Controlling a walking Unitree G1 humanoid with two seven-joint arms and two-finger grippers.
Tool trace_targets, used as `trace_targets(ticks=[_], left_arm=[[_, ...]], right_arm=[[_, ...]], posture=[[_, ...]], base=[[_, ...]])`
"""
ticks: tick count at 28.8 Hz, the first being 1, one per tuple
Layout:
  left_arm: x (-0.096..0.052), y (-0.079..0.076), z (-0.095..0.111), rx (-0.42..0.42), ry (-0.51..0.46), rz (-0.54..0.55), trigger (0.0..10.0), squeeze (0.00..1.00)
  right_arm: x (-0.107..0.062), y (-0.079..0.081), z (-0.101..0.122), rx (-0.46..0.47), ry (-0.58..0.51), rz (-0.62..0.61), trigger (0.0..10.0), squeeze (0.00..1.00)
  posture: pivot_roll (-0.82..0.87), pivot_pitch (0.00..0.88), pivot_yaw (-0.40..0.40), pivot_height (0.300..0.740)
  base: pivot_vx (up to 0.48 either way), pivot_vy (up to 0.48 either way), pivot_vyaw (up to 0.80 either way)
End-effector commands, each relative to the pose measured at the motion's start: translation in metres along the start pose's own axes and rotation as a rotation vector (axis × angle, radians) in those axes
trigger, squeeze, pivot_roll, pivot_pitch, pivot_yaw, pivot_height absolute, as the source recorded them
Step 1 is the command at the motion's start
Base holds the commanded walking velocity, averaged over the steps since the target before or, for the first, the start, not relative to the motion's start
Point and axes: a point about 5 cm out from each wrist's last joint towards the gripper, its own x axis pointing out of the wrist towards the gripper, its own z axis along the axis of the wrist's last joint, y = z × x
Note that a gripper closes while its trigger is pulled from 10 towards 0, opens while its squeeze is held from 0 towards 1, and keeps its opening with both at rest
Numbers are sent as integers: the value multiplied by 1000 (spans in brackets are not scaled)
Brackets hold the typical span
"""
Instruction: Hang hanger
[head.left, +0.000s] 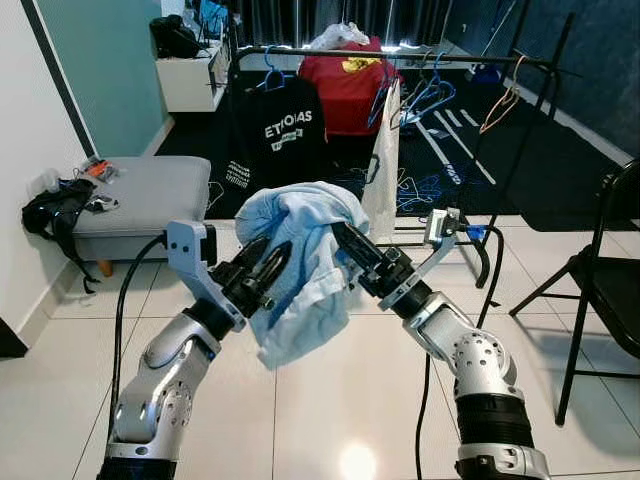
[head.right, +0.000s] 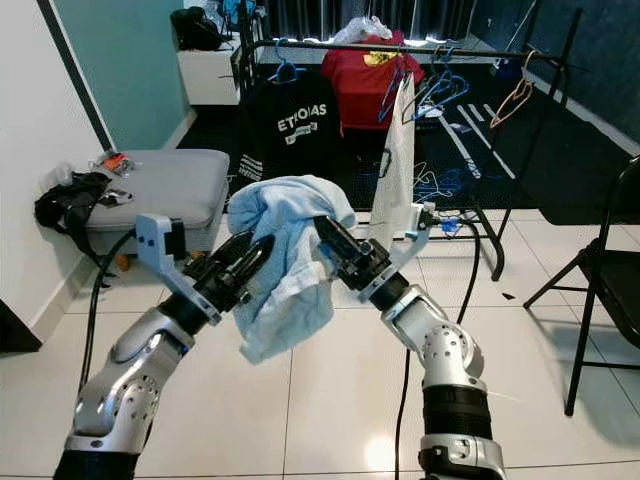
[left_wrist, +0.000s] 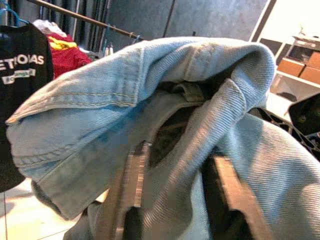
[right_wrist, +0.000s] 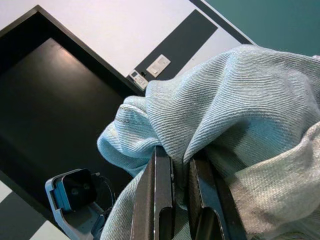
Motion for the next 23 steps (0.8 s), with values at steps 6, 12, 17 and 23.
trace_targets(ticks=[6, 12, 17, 23], left_arm=[[-5, 8, 5, 4, -25, 29, 0, 0], [-6, 12, 8, 6, -38, 39, 0, 0], [-7, 16, 12, 5, -53, 48, 0, 0], [-5, 18, 18, 3, -80, 56, 0, 0]], right_arm=[[6, 4, 4, -24, -13, 22, 0, 0], [5, 3, 4, -28, -15, 14, 0, 0], [5, 2, 4, -33, -14, 6, 0, 0], [4, -2, 0, -23, -1, -31, 10000, 1000]], posture=[[63, 0, -20, 740], [64, 0, -20, 740], [64, 0, -19, 740], [64, 0, -17, 740]], base=[[0, 0, 0], [0, 0, 0], [0, 0, 0], [0, 0, 0]])
